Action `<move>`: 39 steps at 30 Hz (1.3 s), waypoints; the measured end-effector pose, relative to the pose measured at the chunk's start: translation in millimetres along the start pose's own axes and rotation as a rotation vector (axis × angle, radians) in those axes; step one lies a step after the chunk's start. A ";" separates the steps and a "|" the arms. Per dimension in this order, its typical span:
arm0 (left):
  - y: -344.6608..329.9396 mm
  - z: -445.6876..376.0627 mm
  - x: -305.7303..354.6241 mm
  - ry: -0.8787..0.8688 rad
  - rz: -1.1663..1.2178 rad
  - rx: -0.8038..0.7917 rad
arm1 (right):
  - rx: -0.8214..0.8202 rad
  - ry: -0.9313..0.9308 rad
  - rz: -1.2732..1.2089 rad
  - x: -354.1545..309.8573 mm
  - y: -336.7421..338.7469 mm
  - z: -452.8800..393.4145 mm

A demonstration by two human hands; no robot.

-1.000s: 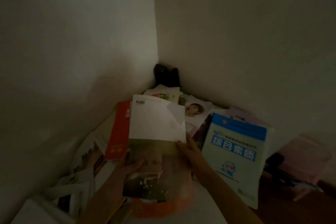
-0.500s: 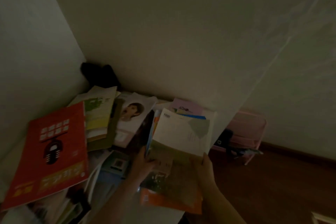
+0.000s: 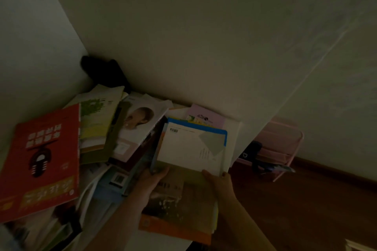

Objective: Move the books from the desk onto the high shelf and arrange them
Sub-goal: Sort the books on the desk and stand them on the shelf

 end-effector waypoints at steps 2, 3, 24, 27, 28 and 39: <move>4.5 13.8 -0.8 -0.075 0.007 0.004 | -0.033 0.058 -0.047 -7.7 -4.0 25.9; 9.2 19.1 -1.5 -0.122 0.013 0.013 | -0.053 0.105 -0.052 -10.1 -4.5 35.6; 112.0 105.1 -60.0 -0.725 -0.151 0.134 | -0.355 0.708 0.138 38.9 -61.2 138.3; 111.0 114.0 -57.1 -0.701 -0.159 0.214 | -0.261 0.700 0.085 35.9 -63.6 144.1; 111.0 120.2 -56.7 -0.676 -0.118 0.195 | -0.251 0.694 0.081 35.6 -64.5 146.8; 176.9 286.3 12.3 -0.859 0.044 0.700 | -0.634 0.758 0.087 -68.6 -141.5 260.9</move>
Point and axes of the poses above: each hand's wrist, its own z-axis away from the middle knuckle, its own y-axis out of the back of the hand, x = y × z, the point moved 6 cm from there along -z, towards the middle knuckle, and after that the axes turned 1 degree about -z, right-handed, at the moved point
